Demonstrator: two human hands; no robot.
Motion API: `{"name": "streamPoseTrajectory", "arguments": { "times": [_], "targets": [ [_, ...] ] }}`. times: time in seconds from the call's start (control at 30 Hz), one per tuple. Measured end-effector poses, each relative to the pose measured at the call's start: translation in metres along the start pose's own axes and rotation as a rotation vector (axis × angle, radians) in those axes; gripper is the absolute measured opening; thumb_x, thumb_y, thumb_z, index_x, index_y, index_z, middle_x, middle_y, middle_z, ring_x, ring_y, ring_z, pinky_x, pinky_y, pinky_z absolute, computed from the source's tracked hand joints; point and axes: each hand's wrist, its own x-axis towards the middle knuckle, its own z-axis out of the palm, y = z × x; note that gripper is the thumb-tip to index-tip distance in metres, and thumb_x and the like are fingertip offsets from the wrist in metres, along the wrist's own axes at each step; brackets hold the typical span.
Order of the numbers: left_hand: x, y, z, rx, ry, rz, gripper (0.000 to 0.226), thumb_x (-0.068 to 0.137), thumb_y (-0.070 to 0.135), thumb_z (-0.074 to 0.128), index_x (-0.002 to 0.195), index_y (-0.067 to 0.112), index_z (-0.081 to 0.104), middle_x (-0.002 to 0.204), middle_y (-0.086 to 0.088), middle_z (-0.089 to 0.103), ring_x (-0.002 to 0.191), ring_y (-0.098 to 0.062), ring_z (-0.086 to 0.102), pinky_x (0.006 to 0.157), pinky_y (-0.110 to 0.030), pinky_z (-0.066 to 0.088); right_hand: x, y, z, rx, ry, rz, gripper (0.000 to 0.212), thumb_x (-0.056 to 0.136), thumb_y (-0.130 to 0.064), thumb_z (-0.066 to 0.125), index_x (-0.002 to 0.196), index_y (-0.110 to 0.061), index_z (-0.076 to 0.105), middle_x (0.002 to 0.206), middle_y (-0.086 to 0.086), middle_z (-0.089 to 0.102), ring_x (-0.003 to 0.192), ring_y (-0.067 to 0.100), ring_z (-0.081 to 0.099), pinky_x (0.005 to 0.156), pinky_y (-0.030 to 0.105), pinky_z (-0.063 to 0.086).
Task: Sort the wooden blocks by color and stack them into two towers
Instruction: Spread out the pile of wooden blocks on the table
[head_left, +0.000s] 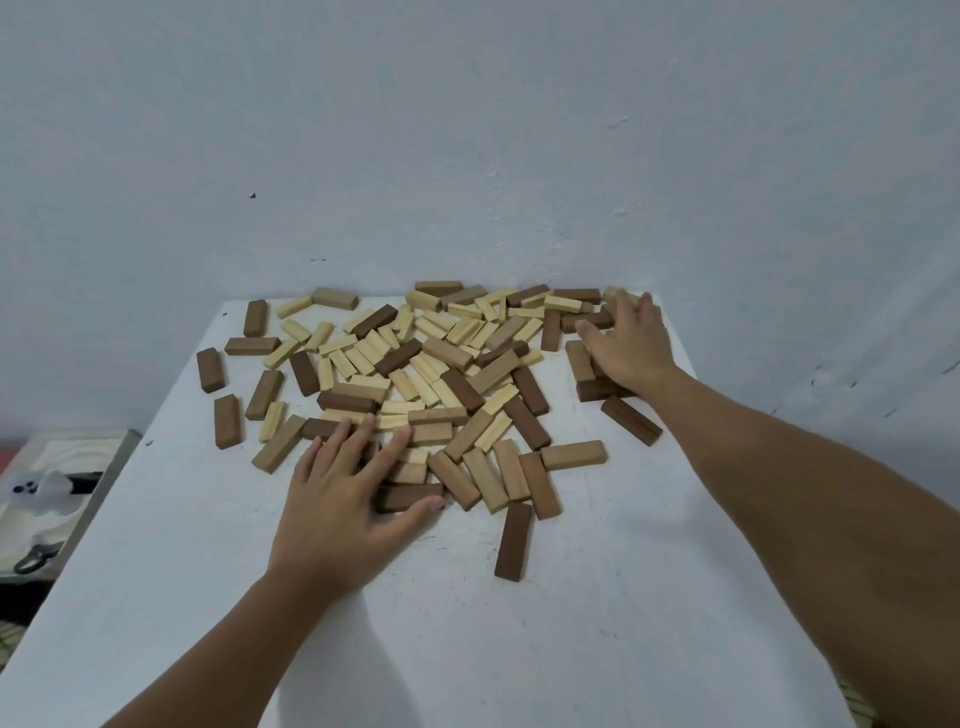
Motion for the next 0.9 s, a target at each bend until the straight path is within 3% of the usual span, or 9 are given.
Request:
{"name": "streamPoseTrajectory", "arguments": {
  "times": [0.07,0.17,0.3,0.5,0.67,0.73,0.8,0.87,0.9],
  "targets": [
    [0.001,0.0,-0.001,0.004,-0.005,-0.001,0.084,0.083,0.096,0.026,0.158,0.059,0.015,0.173,0.012,0.01,0.16,-0.012,0.0,0.128,-0.04,0.002,0.001,-0.004,0.005,-0.072,0.006,0.006,0.08,0.095,-0.067,0.047,0.159,-0.025,0.027,0.17,0.012,0.013,0.157,0.031,0.01,0.127,0.052,0.012],
    [0.0,0.0,-0.002,-0.012,0.0,0.0,0.085,0.084,0.095,0.031,0.158,0.056,0.021,0.172,0.01,0.016,0.16,-0.015,0.005,0.128,-0.041,0.005,-0.007,-0.011,0.011,0.006,0.028,-0.058,0.078,0.095,-0.059,0.053,0.159,-0.022,0.03,0.165,0.011,0.024,0.152,0.032,0.023,0.125,0.05,0.02],
    [-0.001,0.001,-0.002,-0.019,0.01,-0.001,0.085,0.083,0.095,0.031,0.158,0.054,0.026,0.171,0.008,0.02,0.159,-0.016,0.009,0.129,-0.043,0.008,-0.018,-0.015,0.016,0.027,-0.03,-0.109,0.074,0.094,-0.06,0.054,0.151,-0.014,0.04,0.163,0.01,0.025,0.149,0.035,0.026,0.123,0.048,0.025],
    [-0.001,0.002,-0.003,-0.017,0.007,-0.008,0.087,0.083,0.096,0.027,0.158,0.053,0.026,0.171,0.008,0.02,0.159,-0.017,0.009,0.129,-0.044,0.008,-0.03,-0.012,0.018,-0.115,0.015,-0.154,0.07,0.098,-0.064,0.043,0.146,-0.013,0.046,0.163,0.012,0.032,0.15,0.035,0.023,0.123,0.05,0.018],
    [-0.001,0.001,-0.001,-0.02,0.014,-0.008,0.087,0.083,0.095,0.029,0.158,0.052,0.028,0.171,0.007,0.021,0.159,-0.017,0.011,0.129,-0.043,0.008,-0.047,-0.017,0.016,-0.007,-0.14,-0.206,0.079,0.097,-0.07,0.035,0.158,-0.02,0.031,0.167,0.009,0.027,0.156,0.032,0.012,0.126,0.053,0.013],
    [-0.002,0.001,-0.001,-0.029,0.02,-0.005,0.087,0.083,0.095,0.031,0.158,0.051,0.028,0.171,0.006,0.022,0.159,-0.017,0.011,0.129,-0.043,0.008,-0.065,-0.02,0.014,0.023,-0.079,-0.204,0.072,0.1,-0.069,0.034,0.156,-0.025,0.032,0.166,0.005,0.029,0.157,0.033,0.011,0.125,0.058,0.012],
    [-0.002,0.0,-0.001,-0.047,0.042,-0.002,0.089,0.082,0.095,0.032,0.159,0.05,0.029,0.171,0.004,0.024,0.159,-0.02,0.012,0.129,-0.044,0.01,-0.096,-0.018,0.014,0.032,0.067,-0.174,0.067,0.099,-0.066,0.033,0.153,-0.027,0.036,0.162,0.005,0.035,0.153,0.035,0.021,0.122,0.059,0.021],
    [-0.003,-0.001,0.0,-0.061,0.095,0.006,0.09,0.081,0.096,0.033,0.158,0.049,0.031,0.171,0.0,0.024,0.159,-0.024,0.013,0.128,-0.047,0.011,-0.129,-0.015,0.02,-0.053,0.153,-0.132,0.067,0.097,-0.066,0.032,0.15,-0.026,0.037,0.159,0.007,0.039,0.148,0.033,0.031,0.12,0.059,0.028],
    [-0.003,-0.001,0.001,-0.056,0.122,0.016,0.091,0.08,0.096,0.034,0.158,0.048,0.033,0.171,-0.002,0.024,0.159,-0.026,0.012,0.128,-0.049,0.011,-0.144,-0.014,0.024,-0.145,0.145,-0.117,0.069,0.097,-0.067,0.032,0.151,-0.024,0.036,0.161,0.008,0.036,0.149,0.032,0.03,0.123,0.059,0.023]
  ]
}}
